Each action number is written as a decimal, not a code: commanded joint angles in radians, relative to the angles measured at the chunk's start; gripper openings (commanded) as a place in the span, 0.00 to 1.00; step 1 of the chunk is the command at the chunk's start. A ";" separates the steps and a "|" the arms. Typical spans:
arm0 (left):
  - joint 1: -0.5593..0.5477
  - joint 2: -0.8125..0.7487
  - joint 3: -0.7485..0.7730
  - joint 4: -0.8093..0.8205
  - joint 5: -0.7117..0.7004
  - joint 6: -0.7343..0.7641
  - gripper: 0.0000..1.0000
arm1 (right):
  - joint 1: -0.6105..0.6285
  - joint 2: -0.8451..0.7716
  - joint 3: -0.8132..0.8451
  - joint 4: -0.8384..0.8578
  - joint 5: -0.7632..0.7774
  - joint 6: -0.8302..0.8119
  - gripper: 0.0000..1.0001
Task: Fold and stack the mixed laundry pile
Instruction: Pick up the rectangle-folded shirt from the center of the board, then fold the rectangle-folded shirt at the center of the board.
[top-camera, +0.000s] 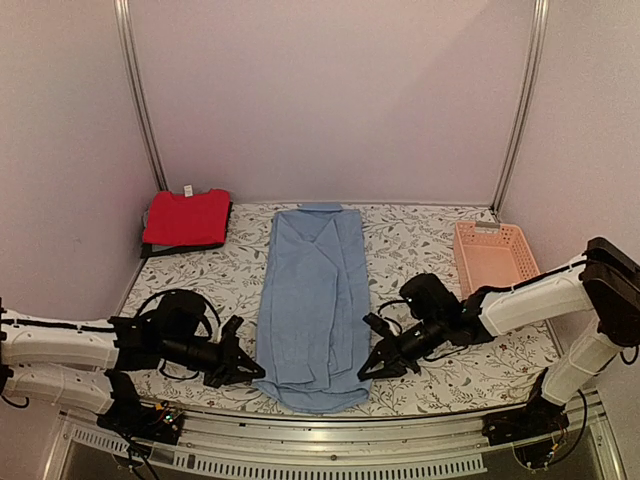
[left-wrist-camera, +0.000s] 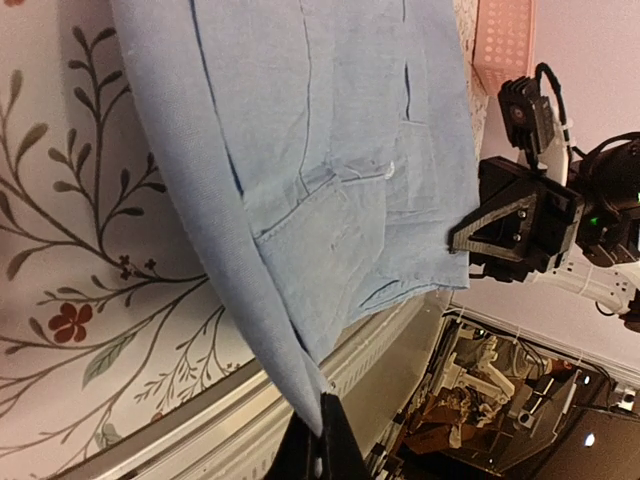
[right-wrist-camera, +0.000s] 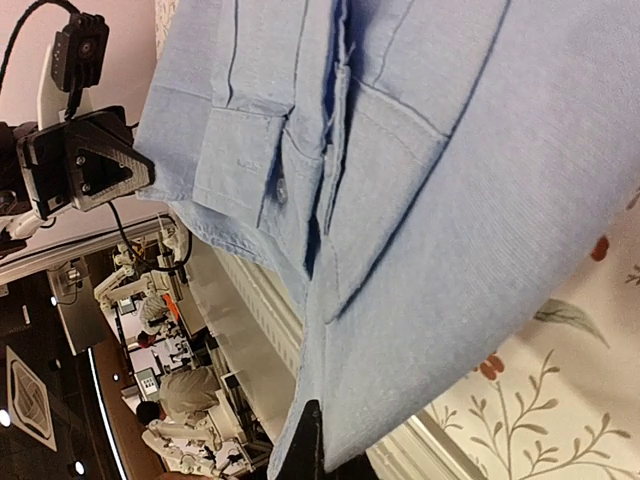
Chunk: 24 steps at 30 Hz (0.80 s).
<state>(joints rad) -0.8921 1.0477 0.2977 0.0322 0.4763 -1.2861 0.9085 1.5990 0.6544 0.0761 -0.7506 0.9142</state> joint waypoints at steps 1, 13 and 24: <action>-0.006 -0.109 0.009 -0.146 -0.009 -0.070 0.00 | 0.002 -0.086 0.010 -0.052 -0.019 0.051 0.00; 0.307 0.144 0.336 -0.199 0.083 0.160 0.00 | -0.224 -0.003 0.238 -0.131 -0.121 -0.056 0.00; 0.515 0.728 0.821 -0.199 0.193 0.335 0.00 | -0.462 0.407 0.706 -0.250 -0.219 -0.192 0.00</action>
<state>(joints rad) -0.4301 1.6360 1.0004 -0.1555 0.6147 -1.0298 0.4961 1.8645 1.2186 -0.1116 -0.9195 0.8017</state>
